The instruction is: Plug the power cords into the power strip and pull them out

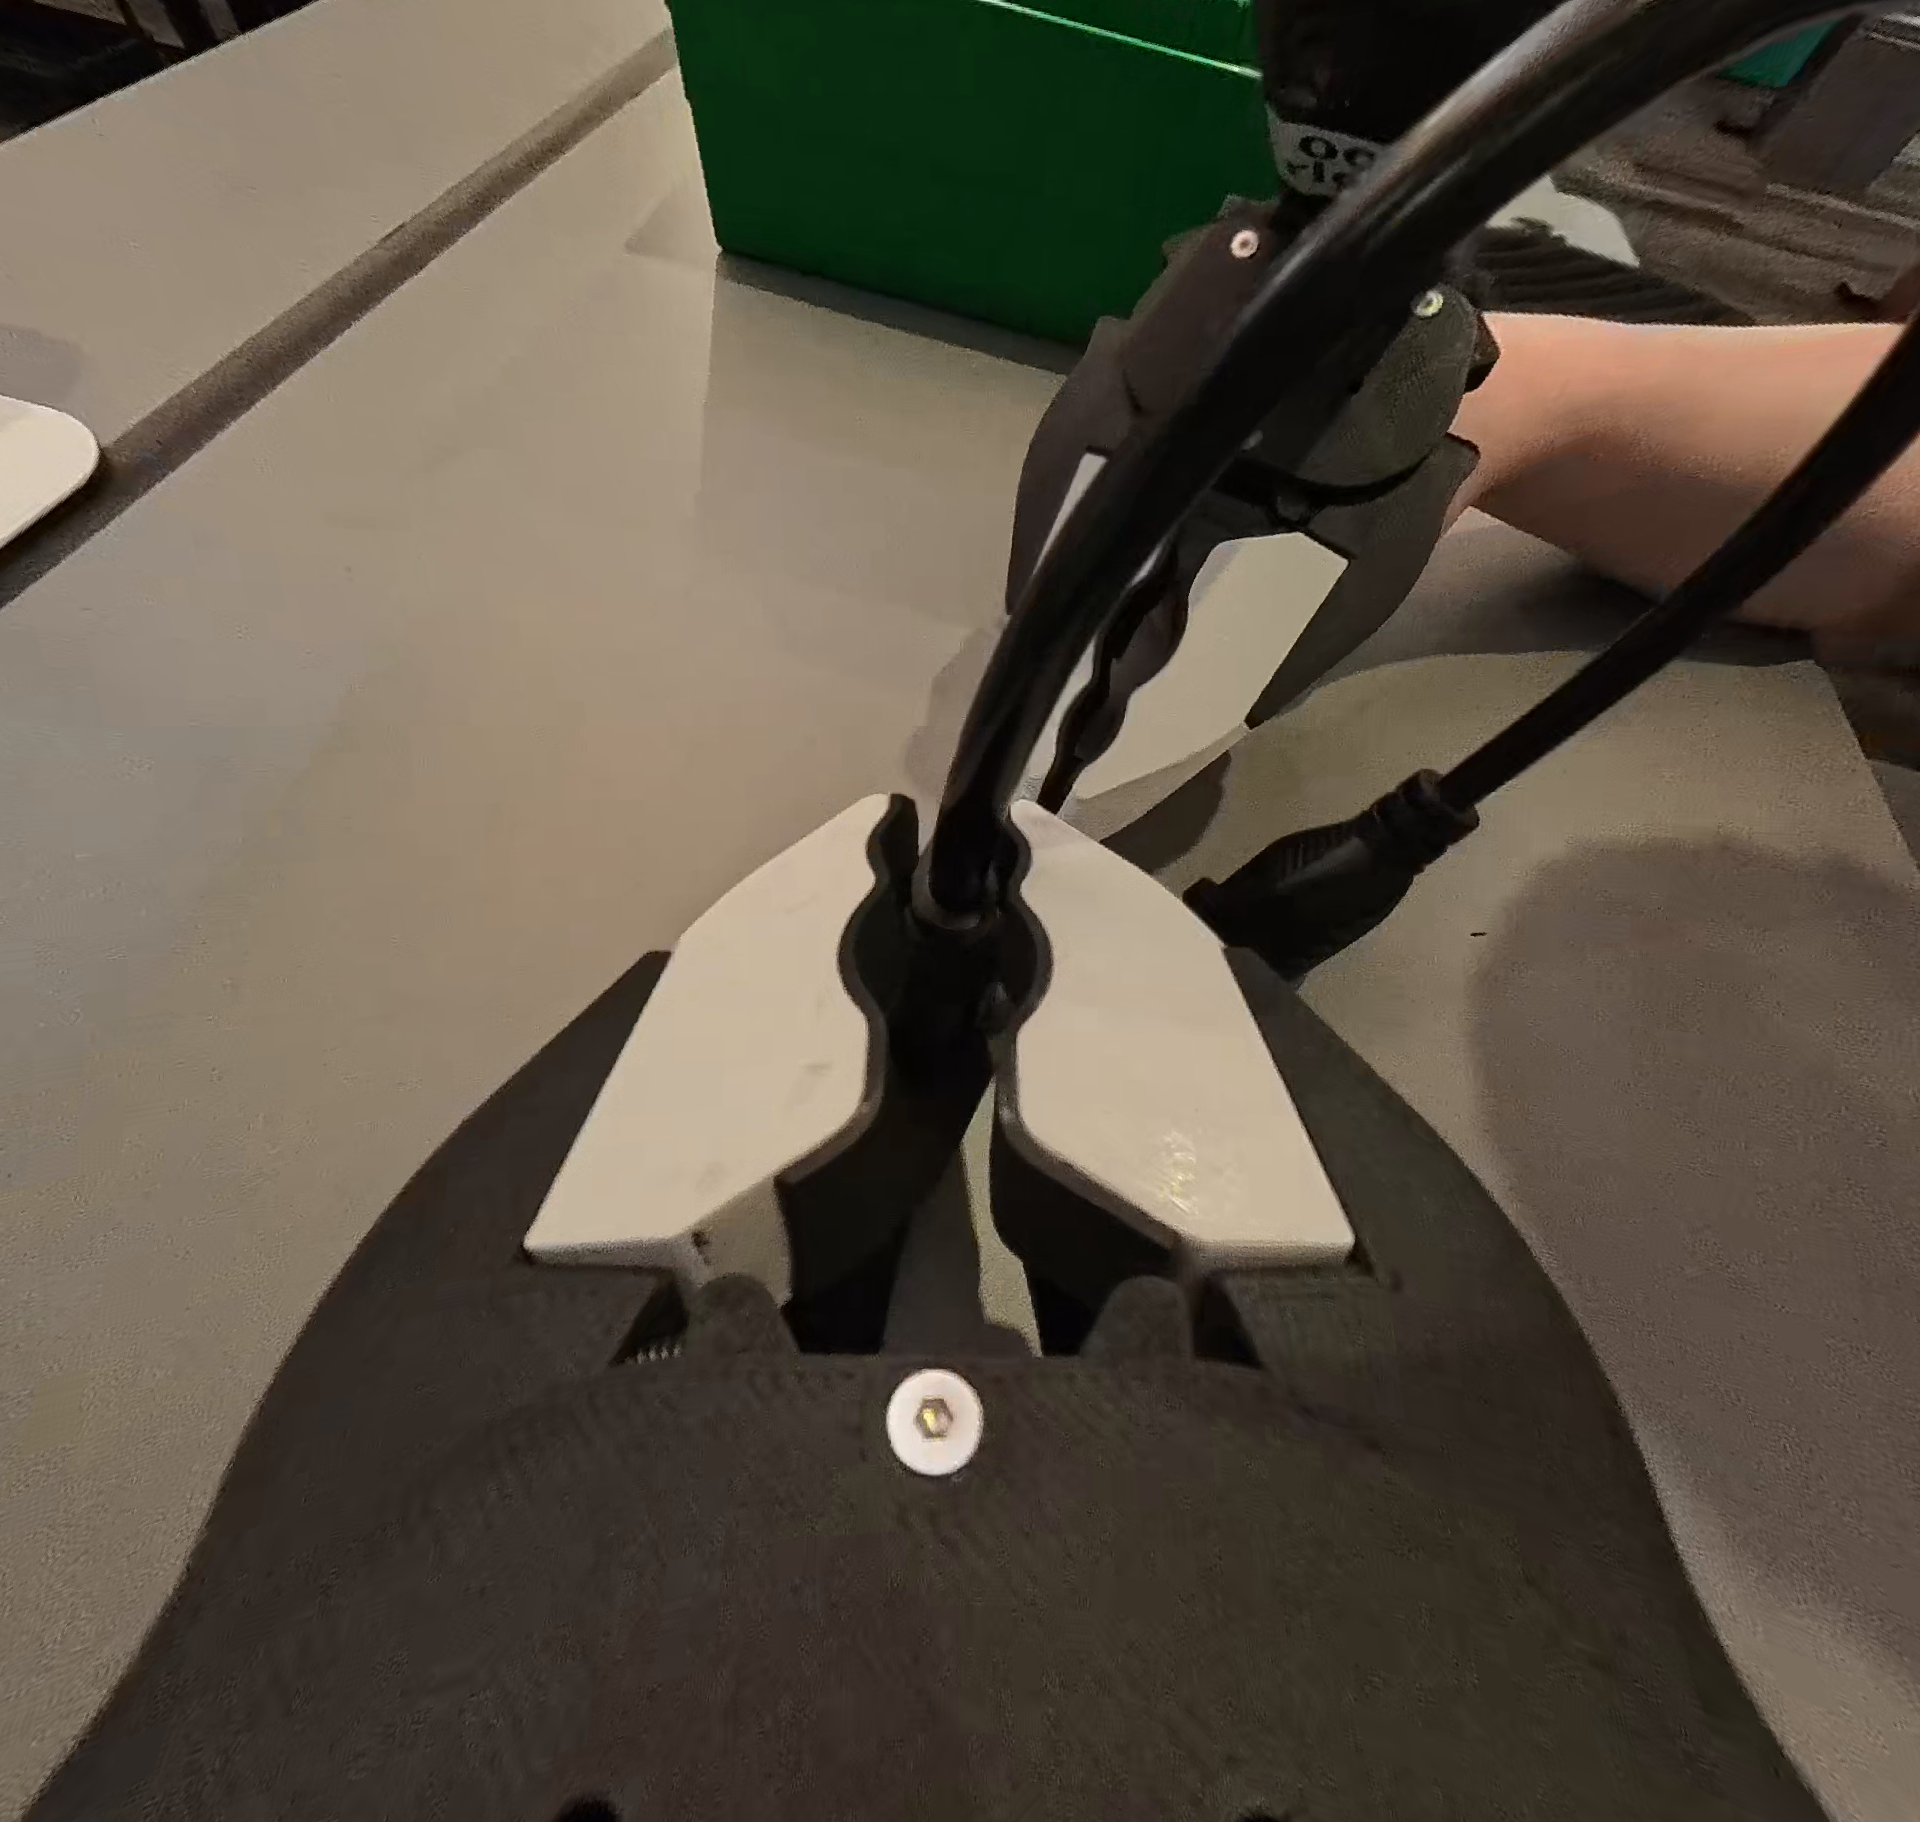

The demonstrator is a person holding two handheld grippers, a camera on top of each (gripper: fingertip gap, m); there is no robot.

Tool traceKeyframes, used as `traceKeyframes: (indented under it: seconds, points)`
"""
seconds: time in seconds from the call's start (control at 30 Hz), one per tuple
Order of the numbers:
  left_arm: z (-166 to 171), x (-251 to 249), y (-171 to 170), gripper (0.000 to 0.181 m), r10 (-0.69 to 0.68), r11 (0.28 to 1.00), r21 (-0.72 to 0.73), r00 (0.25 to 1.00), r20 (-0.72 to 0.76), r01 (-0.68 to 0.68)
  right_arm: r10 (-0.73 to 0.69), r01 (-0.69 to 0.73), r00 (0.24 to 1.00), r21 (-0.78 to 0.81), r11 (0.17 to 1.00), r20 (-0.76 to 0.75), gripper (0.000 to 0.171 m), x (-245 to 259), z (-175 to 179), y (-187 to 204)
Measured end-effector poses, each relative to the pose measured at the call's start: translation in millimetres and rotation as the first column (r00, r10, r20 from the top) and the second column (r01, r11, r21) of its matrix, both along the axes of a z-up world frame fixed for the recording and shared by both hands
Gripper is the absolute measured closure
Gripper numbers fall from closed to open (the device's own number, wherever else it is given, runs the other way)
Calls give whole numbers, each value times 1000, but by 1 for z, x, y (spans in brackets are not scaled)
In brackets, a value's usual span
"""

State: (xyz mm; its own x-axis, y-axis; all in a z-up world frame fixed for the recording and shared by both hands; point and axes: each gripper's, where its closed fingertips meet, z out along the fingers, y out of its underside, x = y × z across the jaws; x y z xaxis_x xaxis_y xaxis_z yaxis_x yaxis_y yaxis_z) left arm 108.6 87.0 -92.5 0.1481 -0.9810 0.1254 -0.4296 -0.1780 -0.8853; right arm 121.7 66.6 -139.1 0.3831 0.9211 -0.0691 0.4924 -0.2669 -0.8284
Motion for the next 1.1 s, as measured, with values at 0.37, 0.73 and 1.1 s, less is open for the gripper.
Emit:
traceKeyframes:
  seconds: [0.37,0.73,1.1]
  points:
    - [18,10,1,179,29,994,100,996,80,-37,-17,17,1000,-10,1000,-10,161,0,1,1]
    - [21,-18,2,144,-31,996,-82,999,15,32,-10,10,1000,-4,1000,-15,162,-1,2,1]
    - [-19,-10,-3,159,-72,995,67,997,-40,75,-12,12,1000,-6,1000,-19,164,1,2,1]
